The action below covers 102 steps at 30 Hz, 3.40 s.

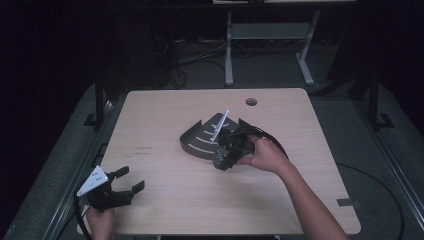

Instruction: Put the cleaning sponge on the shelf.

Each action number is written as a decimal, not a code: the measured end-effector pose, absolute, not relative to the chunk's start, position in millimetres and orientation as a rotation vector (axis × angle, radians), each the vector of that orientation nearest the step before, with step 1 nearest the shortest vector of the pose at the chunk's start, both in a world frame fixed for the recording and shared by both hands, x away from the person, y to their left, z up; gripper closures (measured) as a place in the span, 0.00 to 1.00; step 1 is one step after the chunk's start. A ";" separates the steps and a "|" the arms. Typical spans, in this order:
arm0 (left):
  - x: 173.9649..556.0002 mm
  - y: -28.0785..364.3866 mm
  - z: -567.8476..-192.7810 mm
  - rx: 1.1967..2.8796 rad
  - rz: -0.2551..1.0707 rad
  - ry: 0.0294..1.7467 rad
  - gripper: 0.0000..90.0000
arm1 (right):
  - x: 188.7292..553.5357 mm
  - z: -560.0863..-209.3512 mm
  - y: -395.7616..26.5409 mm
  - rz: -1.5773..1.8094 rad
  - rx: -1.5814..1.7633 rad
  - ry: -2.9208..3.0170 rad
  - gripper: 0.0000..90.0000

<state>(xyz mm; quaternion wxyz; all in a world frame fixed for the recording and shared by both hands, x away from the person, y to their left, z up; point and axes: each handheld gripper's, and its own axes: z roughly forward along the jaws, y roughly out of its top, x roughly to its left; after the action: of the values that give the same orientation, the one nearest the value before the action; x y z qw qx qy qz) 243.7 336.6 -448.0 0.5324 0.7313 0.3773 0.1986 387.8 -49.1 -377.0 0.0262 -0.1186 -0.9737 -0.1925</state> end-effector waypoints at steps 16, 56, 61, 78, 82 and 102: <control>243.4 337.2 -447.5 1.740 0.476 0.904 0.15 | 409.9 -372.9 -46.3 -0.590 -0.397 -3.013 0.37; 243.4 335.6 -446.6 1.742 0.476 0.890 0.15 | 468.7 -403.9 -57.0 -0.630 -0.626 -2.967 0.36; 243.2 336.3 -446.5 1.733 0.478 0.893 0.15 | 470.9 -409.5 -54.4 -0.605 -0.635 -2.977 0.36; 243.3 335.6 -446.6 1.740 0.476 0.891 0.15 | 480.0 -421.1 -55.8 -0.583 -0.703 -2.951 0.36; 243.1 336.0 -446.5 1.740 0.477 0.890 0.15 | 481.4 -422.1 -55.4 -0.590 -0.713 -2.951 0.36; 243.3 336.2 -446.7 1.737 0.478 0.893 0.15 | 484.5 -436.0 -57.0 -0.572 -0.757 -2.945 0.35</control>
<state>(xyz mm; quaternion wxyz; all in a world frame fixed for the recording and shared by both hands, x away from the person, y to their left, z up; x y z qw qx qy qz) 243.3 336.2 -446.7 0.5359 0.7294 0.3749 0.2007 484.5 -57.0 -436.0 0.0240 -0.2446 -0.9516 -0.1847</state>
